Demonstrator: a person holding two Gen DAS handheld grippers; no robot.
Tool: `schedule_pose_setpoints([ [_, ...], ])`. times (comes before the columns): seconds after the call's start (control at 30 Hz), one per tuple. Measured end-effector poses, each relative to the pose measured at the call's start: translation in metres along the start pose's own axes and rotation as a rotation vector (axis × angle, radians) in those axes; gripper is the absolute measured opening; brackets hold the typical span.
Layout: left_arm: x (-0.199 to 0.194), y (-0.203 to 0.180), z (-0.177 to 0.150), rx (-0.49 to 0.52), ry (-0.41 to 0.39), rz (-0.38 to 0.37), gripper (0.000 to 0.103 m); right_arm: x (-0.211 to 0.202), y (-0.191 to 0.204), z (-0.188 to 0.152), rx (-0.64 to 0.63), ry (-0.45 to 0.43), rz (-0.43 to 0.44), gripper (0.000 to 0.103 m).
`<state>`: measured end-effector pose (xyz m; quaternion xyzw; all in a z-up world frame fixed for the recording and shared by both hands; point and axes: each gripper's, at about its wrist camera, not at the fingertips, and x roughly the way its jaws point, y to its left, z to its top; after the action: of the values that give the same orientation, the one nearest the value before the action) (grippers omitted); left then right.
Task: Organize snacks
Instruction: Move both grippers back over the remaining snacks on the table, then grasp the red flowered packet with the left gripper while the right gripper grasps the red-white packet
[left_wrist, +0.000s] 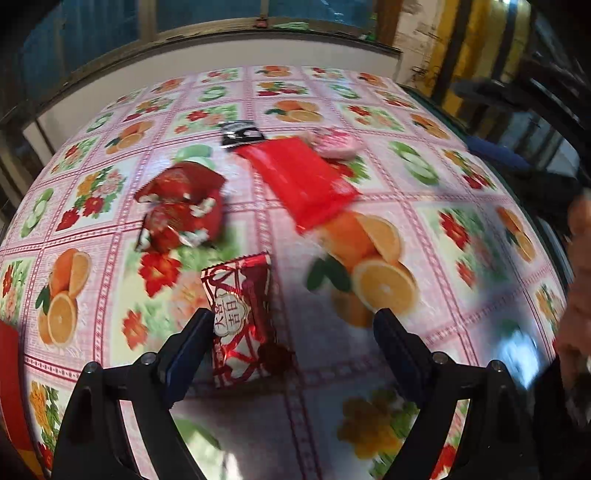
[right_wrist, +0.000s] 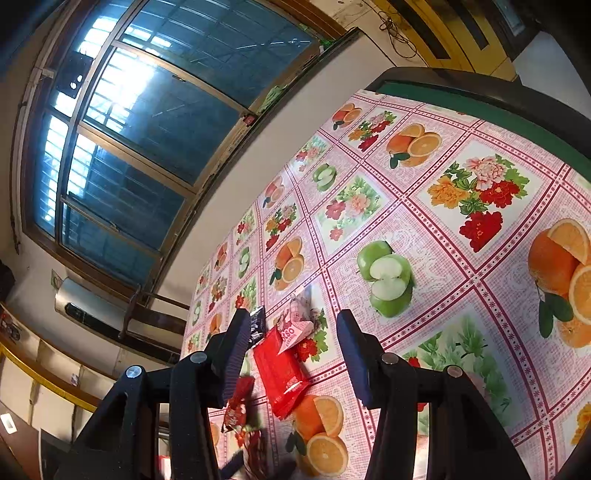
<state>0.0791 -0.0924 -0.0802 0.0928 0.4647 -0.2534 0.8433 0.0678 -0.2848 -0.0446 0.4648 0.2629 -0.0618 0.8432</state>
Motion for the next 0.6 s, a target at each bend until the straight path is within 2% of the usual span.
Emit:
schedule_pose_setpoints([
  [0.07, -0.022, -0.008, -0.011, 0.061, -0.057, 0.017, 0.087, -0.001, 0.000, 0.000, -0.009, -0.005, -0.012, 0.052],
  [0.13, -0.044, 0.001, -0.011, 0.071, -0.135, 0.082, 0.087, 0.000, -0.002, -0.001, -0.003, -0.002, -0.014, 0.052],
  [0.17, -0.052, 0.012, -0.007, 0.054, -0.159, 0.118, 0.087, 0.001, -0.003, -0.001, 0.001, 0.003, -0.012, 0.052],
  [0.3, -0.063, 0.070, 0.020, -0.093, -0.154, 0.196, 0.088, 0.008, 0.000, -0.004, -0.014, 0.052, -0.015, 0.052],
  [0.33, -0.064, 0.084, 0.028, -0.117, -0.156, 0.227, 0.088, 0.012, 0.003, -0.006, -0.026, 0.095, -0.018, 0.052],
  [0.4, -0.062, 0.099, 0.042, -0.138, -0.151, 0.335, 0.088, 0.025, 0.014, -0.013, -0.079, 0.251, -0.017, 0.052],
  [0.47, -0.053, 0.108, 0.053, -0.105, -0.104, 0.423, 0.088, 0.040, 0.032, -0.031, -0.206, 0.428, -0.044, 0.052],
  [0.5, -0.051, 0.112, 0.057, -0.103, -0.089, 0.452, 0.088, 0.044, 0.043, -0.042, -0.279, 0.471, -0.056, 0.052],
  [0.6, -0.048, 0.124, 0.060, -0.109, -0.074, 0.441, 0.088, 0.053, 0.073, -0.078, -0.492, 0.589, -0.096, 0.052],
])
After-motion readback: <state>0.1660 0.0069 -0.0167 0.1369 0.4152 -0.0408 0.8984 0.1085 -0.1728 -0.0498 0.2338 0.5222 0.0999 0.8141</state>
